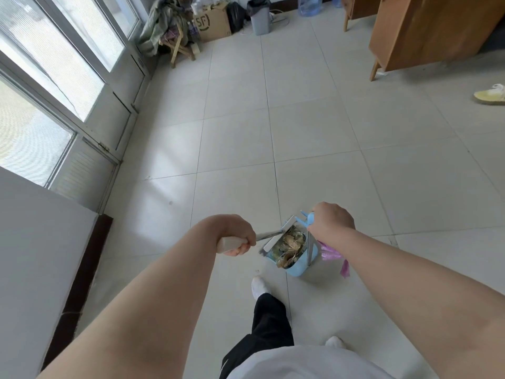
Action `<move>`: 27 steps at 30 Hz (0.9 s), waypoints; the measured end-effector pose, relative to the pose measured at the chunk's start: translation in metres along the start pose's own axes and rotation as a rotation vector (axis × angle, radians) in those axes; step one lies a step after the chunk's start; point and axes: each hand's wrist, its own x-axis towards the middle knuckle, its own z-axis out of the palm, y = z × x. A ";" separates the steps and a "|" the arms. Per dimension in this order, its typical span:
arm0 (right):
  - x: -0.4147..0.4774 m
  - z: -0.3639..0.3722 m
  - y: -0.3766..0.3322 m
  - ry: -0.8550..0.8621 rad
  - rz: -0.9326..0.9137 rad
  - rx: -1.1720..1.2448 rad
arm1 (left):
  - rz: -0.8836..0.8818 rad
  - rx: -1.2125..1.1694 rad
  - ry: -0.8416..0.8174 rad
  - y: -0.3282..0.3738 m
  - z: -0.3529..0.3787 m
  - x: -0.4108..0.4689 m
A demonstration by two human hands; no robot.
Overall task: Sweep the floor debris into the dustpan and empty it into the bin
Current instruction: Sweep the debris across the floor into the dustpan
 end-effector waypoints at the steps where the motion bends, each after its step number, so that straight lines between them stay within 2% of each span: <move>1: 0.009 -0.003 -0.010 0.005 -0.002 -0.007 | 0.005 0.004 -0.001 0.002 -0.012 0.002; 15: 0.144 -0.041 -0.164 0.008 0.006 -0.034 | 0.053 -0.102 0.025 0.035 -0.208 0.032; 21: 0.194 -0.058 -0.199 0.028 -0.003 -0.006 | 0.062 -0.138 0.048 0.060 -0.255 0.049; 27: 0.265 -0.083 -0.219 0.014 -0.014 0.035 | 0.060 -0.159 0.092 0.114 -0.303 0.071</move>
